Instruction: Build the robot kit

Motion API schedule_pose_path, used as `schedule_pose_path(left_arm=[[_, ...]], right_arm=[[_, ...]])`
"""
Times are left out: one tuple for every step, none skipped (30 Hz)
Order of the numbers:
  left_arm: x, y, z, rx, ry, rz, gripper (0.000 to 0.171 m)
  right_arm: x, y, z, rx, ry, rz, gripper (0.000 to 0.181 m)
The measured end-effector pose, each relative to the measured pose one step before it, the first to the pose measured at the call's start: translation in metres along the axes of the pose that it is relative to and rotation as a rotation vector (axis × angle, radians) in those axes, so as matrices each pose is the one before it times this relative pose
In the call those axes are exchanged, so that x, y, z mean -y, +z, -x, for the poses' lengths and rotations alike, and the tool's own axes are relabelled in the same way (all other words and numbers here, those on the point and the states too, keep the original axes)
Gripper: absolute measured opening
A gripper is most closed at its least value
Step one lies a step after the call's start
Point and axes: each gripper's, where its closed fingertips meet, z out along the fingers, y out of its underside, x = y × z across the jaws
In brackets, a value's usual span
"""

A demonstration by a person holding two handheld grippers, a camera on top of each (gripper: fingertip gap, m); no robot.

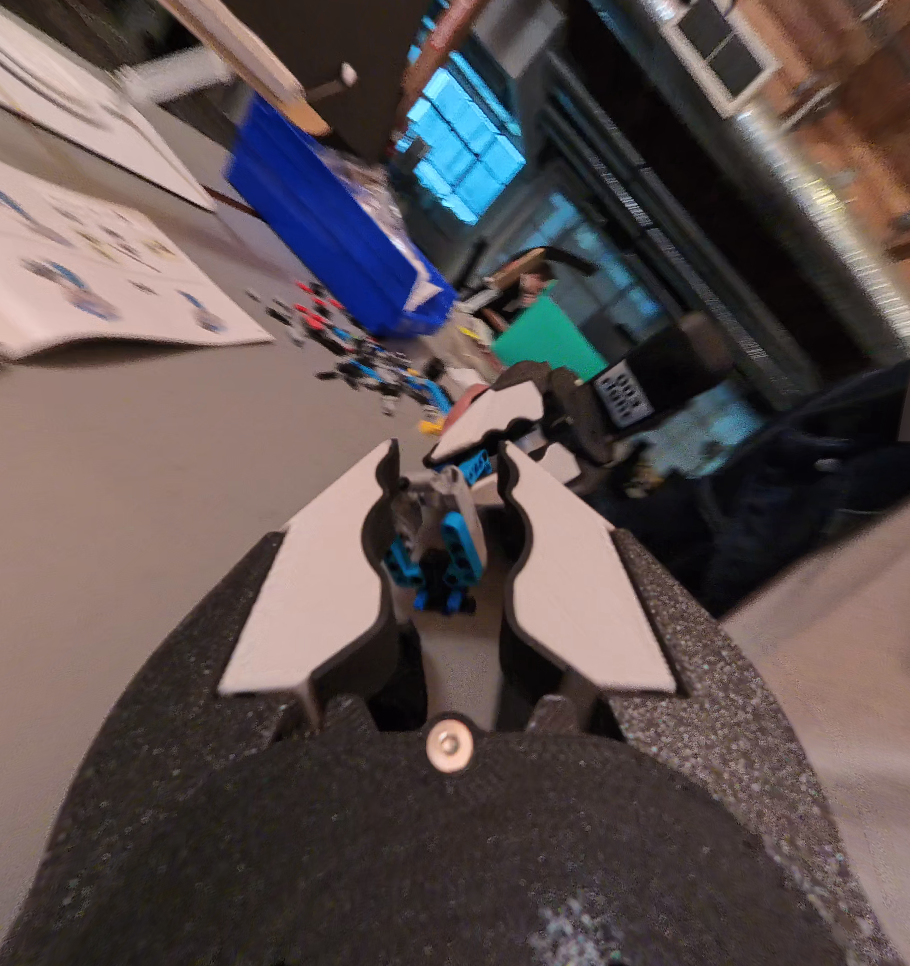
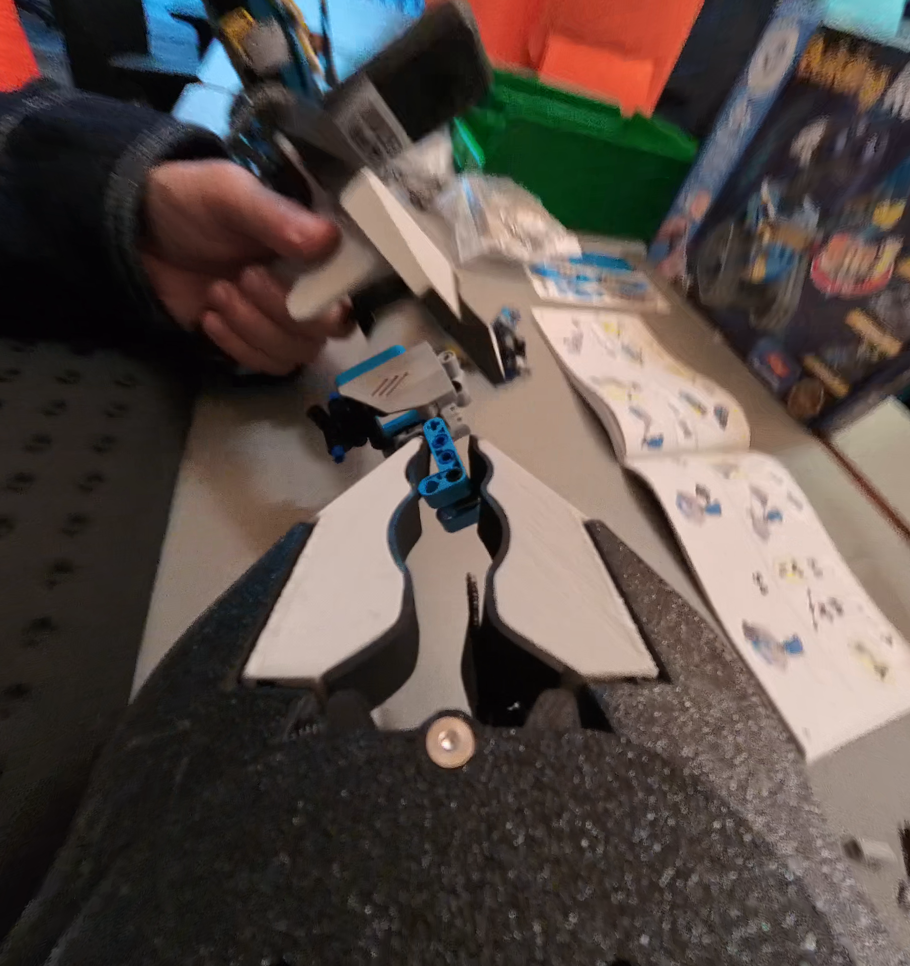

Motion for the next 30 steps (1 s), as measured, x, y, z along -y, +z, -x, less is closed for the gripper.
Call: schedule_pose_path(left_arm=[[0.00344,-0.00419,0.00566,0.0671,0.0706,-0.01123,0.037],[0.00213,-0.00297,0.00450,0.0589,0.0668,-0.00563,0.037],[0.00022,-0.00152,0.00314,0.0472,0.0588,0.00231,0.037],[-0.00242,0.00046,0.00161,0.0331,0.0492,0.01525,0.037],[-0.00487,0.00223,-0.00097,0.0136,0.0394,0.02975,0.037],[-0.00662,0.00368,-0.00299,0.0007,0.0317,0.04017,0.037],[-0.00743,0.00422,-0.00318,-0.0004,0.0314,0.04470,0.037],[-0.00691,0.00393,-0.00225,0.0066,0.0344,0.04232,0.037],[-0.00559,0.00320,-0.00156,0.0098,0.0327,0.03340,0.037],[-0.00373,0.00226,-0.00164,0.0066,0.0264,0.02286,0.037],[-0.00249,0.00151,-0.00124,0.0041,0.0185,0.01399,0.037],[-0.00057,0.00047,-0.00092,-0.0016,0.0064,0.00382,0.038],[0.00165,-0.00090,0.00032,-0.0028,-0.0077,-0.01032,0.042],[0.00388,-0.00238,0.00077,-0.0106,-0.0242,-0.02582,0.047],[0.00600,-0.00333,-0.00065,-0.0333,-0.0524,-0.04239,0.056],[0.00472,-0.00305,-0.00135,-0.0520,-0.0828,-0.03588,0.059],[0.00160,-0.00166,-0.00455,-0.0833,-0.1019,-0.01414,0.064],[0.00072,-0.00025,-0.00686,-0.0945,-0.1029,-0.00271,0.070],[0.00096,0.00026,-0.00925,-0.0903,-0.0719,-0.00420,0.074],[-0.00111,0.00143,-0.00845,-0.0627,-0.0289,0.00547,0.073],[-0.00535,0.00301,-0.00427,-0.0218,0.0075,0.03005,0.071],[-0.00587,0.00331,-0.00280,-0.0065,0.0209,0.03521,0.066],[-0.00385,0.00227,-0.00302,-0.0078,0.0220,0.02434,0.053],[-0.00182,0.00112,-0.00109,0.0002,0.0145,0.01179,0.048],[-0.00030,0.00017,-0.00023,-0.0004,0.0011,0.00334,0.048],[0.00054,-0.00014,0.00019,-0.0011,-0.0069,-0.00313,0.047],[0.00097,-0.00064,0.00222,0.0096,-0.0088,-0.00549,0.046],[0.00227,-0.00186,0.00536,0.0263,-0.0114,-0.01494,0.045],[0.00399,-0.00295,0.00221,-0.0009,-0.0236,-0.02622,0.045],[0.00586,-0.00357,-0.00142,-0.0277,-0.0346,-0.03667,0.044]], right_arm=[[-0.01099,0.00005,-0.01063,-0.0195,0.0463,0.0720,0.013],[-0.01480,0.00074,-0.01189,-0.0248,0.0473,0.1041,0.014],[-0.01649,0.00143,-0.00812,0.0018,0.0382,0.1195,0.014],[-0.01644,0.00188,-0.00682,0.0019,0.0500,0.1179,0.014],[-0.01111,0.00113,-0.00383,0.0107,0.0464,0.0844,0.013],[-0.00431,-0.00019,-0.00035,0.0197,0.0403,0.0357,0.013],[0.00056,-0.00136,0.00235,0.0239,0.0184,0.0045,0.013],[0.00056,-0.00093,0.00335,0.0253,0.0104,0.0059,0.013],[-0.00075,-0.00010,0.00381,0.0262,0.0016,0.0166,0.013],[0.00114,-0.00008,0.00184,0.0070,-0.0143,0.0000,0.013],[0.00421,-0.00100,0.00142,-0.0001,-0.0183,-0.0230,0.013],[0.00580,-0.00202,0.00359,0.0169,-0.0062,-0.0351,0.013],[0.00683,-0.00281,0.00657,0.0383,-0.0024,-0.0421,0.013],[0.00797,-0.00340,0.00755,0.0400,-0.0118,-0.0503,0.013],[0.00872,-0.00389,0.00518,0.0162,-0.0313,-0.0551,0.013],[0.00816,-0.00388,0.00540,0.0066,-0.0588,-0.0491,0.013],[0.00849,-0.00413,0.00497,-0.0079,-0.0807,-0.0444,0.013],[0.01006,-0.00407,0.00403,-0.0220,-0.0985,-0.0492,0.013],[0.01008,-0.00363,0.00465,-0.0174,-0.0967,-0.0458,0.013],[0.00794,-0.00265,0.00231,-0.0247,-0.0746,-0.0233,0.013],[0.00431,-0.00137,0.00113,-0.0200,-0.0477,-0.0003,0.012],[0.00164,-0.00047,0.00120,-0.0105,-0.0332,0.0118,0.012],[-0.00124,0.00005,-0.00124,-0.0216,-0.0294,0.0195,0.012],[-0.00192,0.00010,-0.00103,-0.0182,-0.0218,0.0168,0.012],[0.00011,-0.00047,0.00041,-0.0049,-0.0020,0.0001,0.012],[0.00016,-0.00019,-0.00033,-0.0046,0.0216,-0.0039,0.013],[-0.00039,0.00085,-0.00099,-0.0038,0.0437,-0.0037,0.014],[-0.00166,0.00133,-0.00154,-0.0022,0.0478,-0.0036,0.019],[-0.00115,0.00063,-0.00044,0.0083,0.0397,-0.0087,0.037],[-0.00040,-0.00031,-0.00031,0.0092,0.0352,-0.0116,0.051]])
